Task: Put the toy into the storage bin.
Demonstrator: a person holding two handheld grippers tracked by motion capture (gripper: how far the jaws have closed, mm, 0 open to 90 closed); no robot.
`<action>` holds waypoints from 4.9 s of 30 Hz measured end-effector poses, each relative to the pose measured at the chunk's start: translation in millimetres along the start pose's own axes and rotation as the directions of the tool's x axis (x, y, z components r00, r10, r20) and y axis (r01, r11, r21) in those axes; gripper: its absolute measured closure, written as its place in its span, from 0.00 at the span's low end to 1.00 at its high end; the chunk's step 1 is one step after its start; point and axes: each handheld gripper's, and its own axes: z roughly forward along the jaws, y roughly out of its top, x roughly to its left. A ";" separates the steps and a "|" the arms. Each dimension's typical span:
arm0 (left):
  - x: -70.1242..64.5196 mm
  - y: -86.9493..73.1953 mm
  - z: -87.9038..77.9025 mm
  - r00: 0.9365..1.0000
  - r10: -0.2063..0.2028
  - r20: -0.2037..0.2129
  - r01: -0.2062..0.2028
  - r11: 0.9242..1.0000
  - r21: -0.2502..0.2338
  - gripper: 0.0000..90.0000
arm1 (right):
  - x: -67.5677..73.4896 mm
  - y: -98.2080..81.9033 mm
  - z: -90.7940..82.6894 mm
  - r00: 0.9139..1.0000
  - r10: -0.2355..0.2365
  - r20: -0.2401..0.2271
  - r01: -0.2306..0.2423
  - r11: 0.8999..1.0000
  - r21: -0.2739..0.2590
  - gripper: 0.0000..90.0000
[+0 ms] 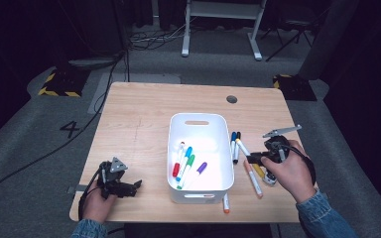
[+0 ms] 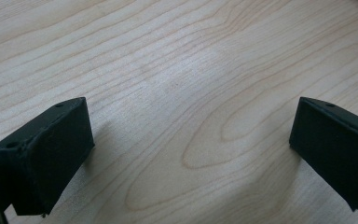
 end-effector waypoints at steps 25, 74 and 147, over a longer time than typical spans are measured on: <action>0.0 0.0 0.1 1.000 0.000 0.002 0.000 1.000 -0.001 0.00 | 75.7 30.7 -12.1 0.969 -0.174 -0.176 0.173 0.985 -0.022 0.86; 0.1 0.0 0.0 1.000 0.000 0.001 0.000 1.000 -0.001 0.00 | 109.4 27.4 48.7 0.926 -0.314 -0.209 0.339 0.935 0.100 0.85; 0.1 0.0 0.0 1.000 0.000 0.001 0.000 1.000 0.000 0.00 | -3.6 -10.2 -2.0 1.000 -0.029 0.004 0.029 0.999 0.026 0.69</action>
